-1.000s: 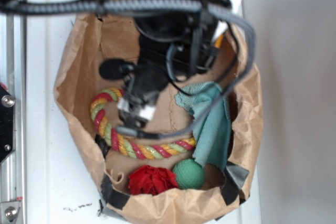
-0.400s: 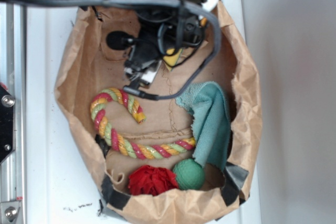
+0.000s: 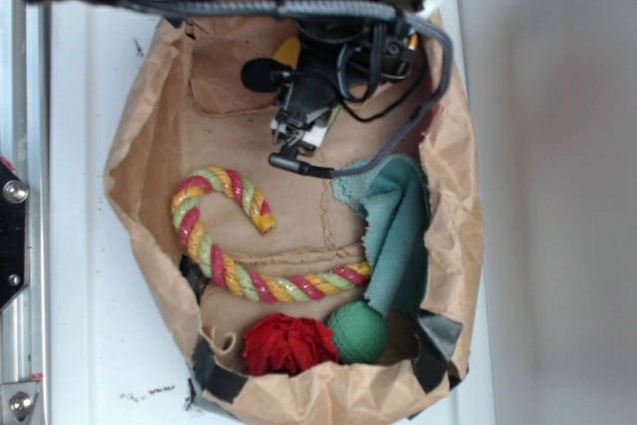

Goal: Grab the green sponge.

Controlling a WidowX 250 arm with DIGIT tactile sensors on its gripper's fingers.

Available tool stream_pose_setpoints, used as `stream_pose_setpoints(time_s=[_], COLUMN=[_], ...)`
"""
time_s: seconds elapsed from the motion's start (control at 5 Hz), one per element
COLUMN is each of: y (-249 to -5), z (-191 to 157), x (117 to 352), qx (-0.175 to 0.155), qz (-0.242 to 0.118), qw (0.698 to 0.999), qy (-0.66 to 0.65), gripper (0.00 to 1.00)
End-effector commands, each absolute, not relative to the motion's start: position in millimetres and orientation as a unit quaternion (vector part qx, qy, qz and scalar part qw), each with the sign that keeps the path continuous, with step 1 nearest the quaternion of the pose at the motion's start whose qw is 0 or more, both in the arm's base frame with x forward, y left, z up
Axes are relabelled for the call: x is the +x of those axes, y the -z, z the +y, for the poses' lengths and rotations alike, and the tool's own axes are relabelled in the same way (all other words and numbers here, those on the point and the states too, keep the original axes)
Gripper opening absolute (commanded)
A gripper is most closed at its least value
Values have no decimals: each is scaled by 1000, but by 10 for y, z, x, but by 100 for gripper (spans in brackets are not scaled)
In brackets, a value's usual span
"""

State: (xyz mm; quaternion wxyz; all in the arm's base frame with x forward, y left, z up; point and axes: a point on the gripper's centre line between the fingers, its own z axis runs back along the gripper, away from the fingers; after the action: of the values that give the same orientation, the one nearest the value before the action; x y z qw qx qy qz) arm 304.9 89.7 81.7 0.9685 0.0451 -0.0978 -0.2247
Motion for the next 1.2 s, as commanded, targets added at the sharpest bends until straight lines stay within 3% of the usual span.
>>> stream_pose_setpoints(time_s=[0.0,0.2,0.6,1.0], y=[-763,-789,-789,-419], z=[772,789,789,807], x=[3119,3149,3149,3258], qx=[39,56,56,52], qz=[-86,-79,-79,-61], qw=[964,965,965,966], qy=[249,243,243,245], gripper=[100,100,100,100])
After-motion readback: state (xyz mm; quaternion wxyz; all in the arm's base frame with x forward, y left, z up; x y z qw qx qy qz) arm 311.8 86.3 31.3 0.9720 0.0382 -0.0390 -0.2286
